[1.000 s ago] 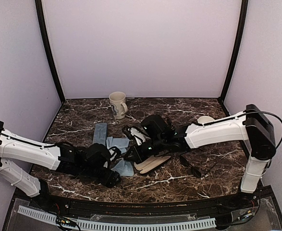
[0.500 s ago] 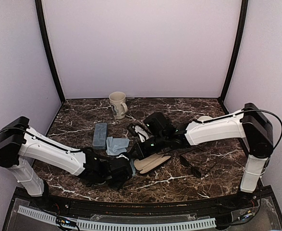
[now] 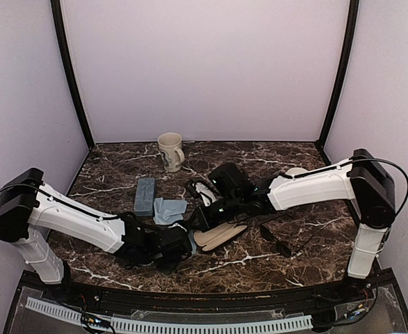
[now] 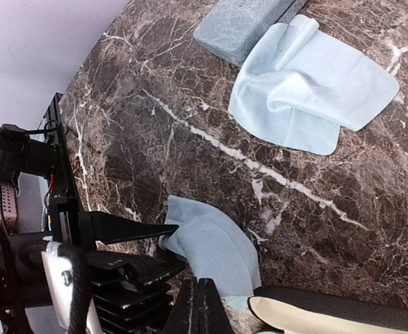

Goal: Organize the sunglasses
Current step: Place the glasses cleaning cloth at the center of the board.

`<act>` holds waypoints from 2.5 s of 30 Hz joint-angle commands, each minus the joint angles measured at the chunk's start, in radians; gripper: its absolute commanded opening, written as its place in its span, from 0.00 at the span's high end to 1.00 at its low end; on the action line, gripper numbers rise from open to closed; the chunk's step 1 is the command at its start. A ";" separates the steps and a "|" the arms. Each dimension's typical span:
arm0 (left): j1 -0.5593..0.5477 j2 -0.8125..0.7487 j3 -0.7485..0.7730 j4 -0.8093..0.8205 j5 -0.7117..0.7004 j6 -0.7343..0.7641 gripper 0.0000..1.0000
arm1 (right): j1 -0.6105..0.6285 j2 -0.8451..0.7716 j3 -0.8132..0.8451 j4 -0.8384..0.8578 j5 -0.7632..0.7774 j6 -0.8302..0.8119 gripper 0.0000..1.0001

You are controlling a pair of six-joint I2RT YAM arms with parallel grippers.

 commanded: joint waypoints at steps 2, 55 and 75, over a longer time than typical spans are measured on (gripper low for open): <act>0.046 -0.082 -0.053 0.014 0.085 0.014 0.67 | 0.003 0.003 0.014 0.014 -0.025 -0.025 1.00; 0.161 -0.083 -0.062 0.106 0.140 0.166 0.81 | -0.039 0.054 0.039 0.021 -0.071 -0.030 1.00; 0.305 -0.305 -0.220 0.317 0.406 0.091 0.62 | -0.043 0.032 0.093 0.003 -0.109 -0.048 1.00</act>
